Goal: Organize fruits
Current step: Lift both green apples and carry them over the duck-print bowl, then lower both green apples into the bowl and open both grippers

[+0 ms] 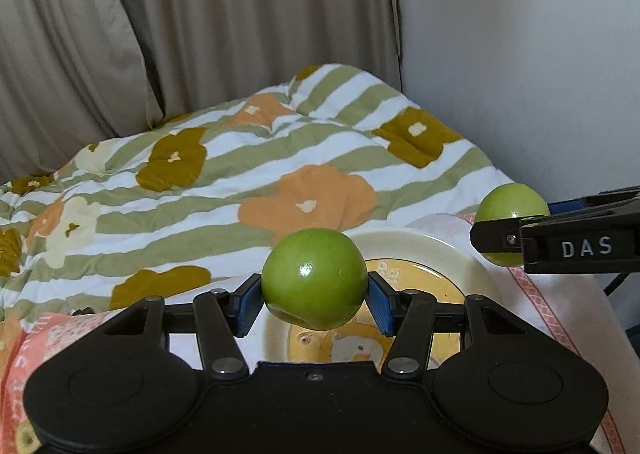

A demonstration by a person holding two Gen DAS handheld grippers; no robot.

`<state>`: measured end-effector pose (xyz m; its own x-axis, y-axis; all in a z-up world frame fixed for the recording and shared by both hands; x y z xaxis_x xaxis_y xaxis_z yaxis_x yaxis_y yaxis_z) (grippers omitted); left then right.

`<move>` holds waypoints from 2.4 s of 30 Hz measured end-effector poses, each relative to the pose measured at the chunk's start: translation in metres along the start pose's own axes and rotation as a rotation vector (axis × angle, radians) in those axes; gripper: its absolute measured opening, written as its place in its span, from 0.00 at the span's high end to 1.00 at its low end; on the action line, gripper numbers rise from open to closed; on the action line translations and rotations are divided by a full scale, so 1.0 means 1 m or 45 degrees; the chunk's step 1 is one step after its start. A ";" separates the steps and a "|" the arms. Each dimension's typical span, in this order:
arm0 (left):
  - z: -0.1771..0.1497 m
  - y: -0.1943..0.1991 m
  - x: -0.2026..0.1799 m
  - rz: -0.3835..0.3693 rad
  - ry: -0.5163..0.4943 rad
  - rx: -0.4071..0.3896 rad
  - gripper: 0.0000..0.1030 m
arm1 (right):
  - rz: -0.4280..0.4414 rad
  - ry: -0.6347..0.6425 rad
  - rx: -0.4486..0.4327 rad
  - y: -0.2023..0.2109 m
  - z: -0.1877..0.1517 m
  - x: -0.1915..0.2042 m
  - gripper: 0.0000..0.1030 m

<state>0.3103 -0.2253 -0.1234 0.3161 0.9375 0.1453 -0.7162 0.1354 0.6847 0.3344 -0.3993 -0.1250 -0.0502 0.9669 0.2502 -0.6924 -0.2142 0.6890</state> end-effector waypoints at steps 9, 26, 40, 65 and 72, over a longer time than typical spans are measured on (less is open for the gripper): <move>-0.009 -0.060 -0.017 -0.013 -0.043 0.130 0.43 | 0.014 -0.004 0.062 -0.032 -0.007 -0.017 0.31; -0.007 -0.059 -0.013 0.012 -0.088 0.151 0.17 | 0.065 0.023 0.087 -0.040 -0.007 0.000 0.31; -0.036 -0.005 0.018 0.051 0.061 0.163 0.14 | 0.104 0.199 0.139 -0.059 -0.024 0.035 0.31; -0.050 0.019 0.017 0.085 0.089 0.149 0.13 | 0.048 0.206 0.033 -0.028 -0.021 0.028 0.00; -0.047 0.038 0.018 0.102 0.110 0.114 0.13 | 0.022 0.161 0.018 -0.001 -0.020 0.024 0.00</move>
<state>0.2593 -0.1880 -0.1279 0.2029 0.9687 0.1427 -0.6772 0.0336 0.7350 0.3196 -0.3734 -0.1329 -0.1529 0.9726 0.1753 -0.6807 -0.2323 0.6948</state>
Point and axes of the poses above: each gripper's, at about its wrist camera, not at the fingertips, and y roughly against the way its jaws point, x to its left, z to its top, the point moved 7 cm from there along -y, roughly the way its jaws point
